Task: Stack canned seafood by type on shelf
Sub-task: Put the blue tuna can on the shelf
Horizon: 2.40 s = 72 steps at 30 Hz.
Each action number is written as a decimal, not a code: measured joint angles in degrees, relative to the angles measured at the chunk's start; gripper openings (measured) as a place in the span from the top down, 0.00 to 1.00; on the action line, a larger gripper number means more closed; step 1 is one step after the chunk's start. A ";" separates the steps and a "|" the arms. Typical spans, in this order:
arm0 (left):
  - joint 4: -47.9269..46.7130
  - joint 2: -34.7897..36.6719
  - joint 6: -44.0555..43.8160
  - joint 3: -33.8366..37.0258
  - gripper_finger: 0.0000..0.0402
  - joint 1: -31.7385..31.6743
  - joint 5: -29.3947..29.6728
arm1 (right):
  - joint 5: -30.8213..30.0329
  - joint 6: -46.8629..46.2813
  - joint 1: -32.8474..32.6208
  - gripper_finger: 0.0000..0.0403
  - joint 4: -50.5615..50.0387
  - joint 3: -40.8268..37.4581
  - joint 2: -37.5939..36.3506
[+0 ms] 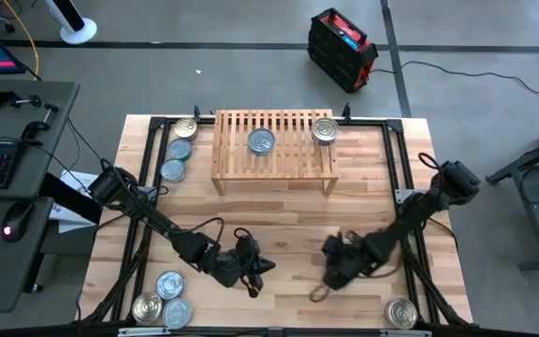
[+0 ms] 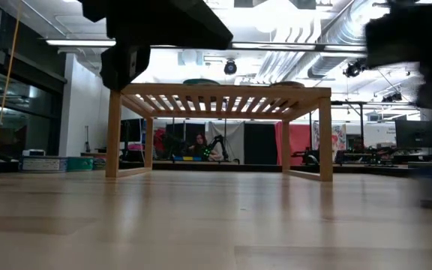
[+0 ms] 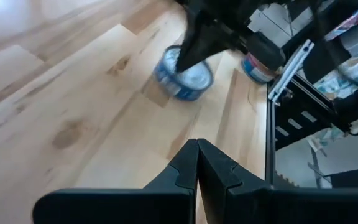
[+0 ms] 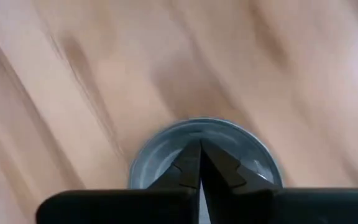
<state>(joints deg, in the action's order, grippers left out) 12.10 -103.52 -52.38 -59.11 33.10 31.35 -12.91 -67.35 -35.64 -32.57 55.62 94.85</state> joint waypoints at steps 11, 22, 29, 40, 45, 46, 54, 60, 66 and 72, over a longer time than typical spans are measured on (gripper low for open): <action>0.26 0.09 2.61 -0.01 1.00 -2.46 -0.11 | -1.04 23.41 5.88 1.00 3.69 10.46 -0.83; -0.30 -5.48 21.45 -10.22 1.00 -12.59 -11.74 | 0.42 3.83 -6.67 1.00 -16.27 7.23 -5.00; -4.79 -16.35 32.93 -21.93 1.00 -14.81 -18.88 | 0.80 -19.79 -13.66 1.00 -6.89 -2.88 -4.97; -12.12 -21.48 35.57 -25.77 1.00 -15.14 -19.47 | -6.88 -23.72 -9.12 1.00 2.28 -9.30 -4.87; -11.30 -22.04 34.14 -25.83 1.00 -14.70 -19.41 | -6.02 -18.99 -6.44 1.00 2.73 -9.32 -4.89; -11.47 -22.16 34.01 -25.77 1.00 -14.66 -19.41 | -5.32 -17.94 -5.99 1.00 2.73 -9.32 -4.88; -9.24 -23.21 34.47 -25.78 1.00 -14.69 -19.29 | -4.82 -13.64 -3.44 1.00 3.68 -9.32 -4.90; -9.02 -23.74 34.26 -25.79 1.00 -14.72 -19.28 | -4.69 -12.11 -2.84 1.00 4.45 -9.32 -4.90; -16.08 -23.50 35.43 -25.90 1.00 -14.75 -19.05 | -7.24 -11.53 -2.87 1.00 8.67 -9.32 -4.90; -20.72 -23.30 35.50 -25.99 1.00 -14.67 -19.02 | -10.18 -10.60 -2.95 1.00 10.71 -7.61 -4.90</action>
<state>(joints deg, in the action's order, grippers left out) -8.62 -126.82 -16.88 -85.10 18.43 12.34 -23.09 -77.95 -38.59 -21.86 48.01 89.95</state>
